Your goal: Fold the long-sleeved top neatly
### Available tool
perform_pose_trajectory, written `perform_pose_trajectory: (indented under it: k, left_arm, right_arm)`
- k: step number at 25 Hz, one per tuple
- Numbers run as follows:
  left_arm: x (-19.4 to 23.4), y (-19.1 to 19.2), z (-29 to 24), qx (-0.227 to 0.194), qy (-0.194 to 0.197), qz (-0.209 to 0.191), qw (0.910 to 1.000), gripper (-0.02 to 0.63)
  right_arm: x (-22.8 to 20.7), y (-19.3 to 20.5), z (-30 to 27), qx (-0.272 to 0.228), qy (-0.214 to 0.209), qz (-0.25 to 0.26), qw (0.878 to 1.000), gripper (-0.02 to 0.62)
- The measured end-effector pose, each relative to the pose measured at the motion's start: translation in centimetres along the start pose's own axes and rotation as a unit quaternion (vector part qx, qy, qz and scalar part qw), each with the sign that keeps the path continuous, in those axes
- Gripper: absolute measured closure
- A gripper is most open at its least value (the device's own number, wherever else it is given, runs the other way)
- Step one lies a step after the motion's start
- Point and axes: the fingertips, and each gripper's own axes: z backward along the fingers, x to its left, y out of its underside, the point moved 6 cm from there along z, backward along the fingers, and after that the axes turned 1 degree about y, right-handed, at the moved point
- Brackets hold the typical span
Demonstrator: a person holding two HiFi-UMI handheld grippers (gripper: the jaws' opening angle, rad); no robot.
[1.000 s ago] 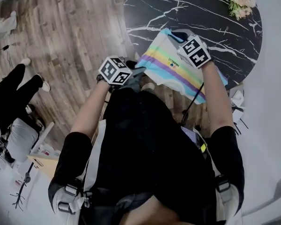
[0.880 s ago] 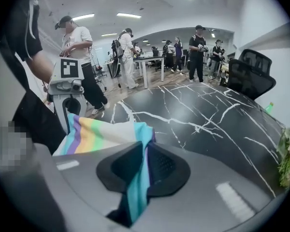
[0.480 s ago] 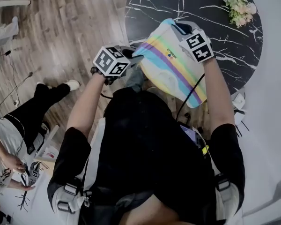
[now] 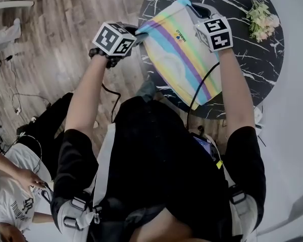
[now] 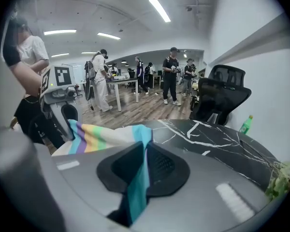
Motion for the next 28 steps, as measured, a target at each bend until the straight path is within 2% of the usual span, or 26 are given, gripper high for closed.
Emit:
perform_pose_trajectory:
  k: [5, 8, 11, 15, 19, 28]
  left_arm:
    - [-0.4, -0.3, 1.1, 0.010, -0.011, -0.006, 0.9999, 0.557]
    - [-2.5, -0.7, 1.8, 0.008, -0.014, -0.009, 0.9998, 0.557]
    - [-5.4, -1.7, 2.8, 0.007, -0.020, -0.030, 0.9993, 0.558]
    - [-10.1, -2.4, 3.8, 0.008, -0.035, -0.056, 0.9978, 0.558]
    - [-16.3, -2.2, 3.5, 0.003, -0.042, -0.061, 0.9973, 0.558]
    - [-29.1, 0.2, -1.4, -0.006, -0.045, -0.064, 0.9969, 0.558]
  right_arm:
    - [0.1, -0.6, -0.1, -0.016, -0.014, -0.003, 1.000, 0.561]
    - [0.2, -0.6, 1.6, -0.034, -0.032, -0.004, 0.999, 0.561]
    - [0.1, -0.9, 4.3, -0.064, -0.046, -0.016, 0.997, 0.561]
    - [0.3, -0.6, 8.8, -0.090, -0.064, -0.019, 0.994, 0.561]
    - [0.7, 0.6, 13.8, -0.101, -0.084, -0.016, 0.991, 0.561]
    - [1.2, 6.6, 23.7, -0.093, -0.104, 0.014, 0.990, 0.560]
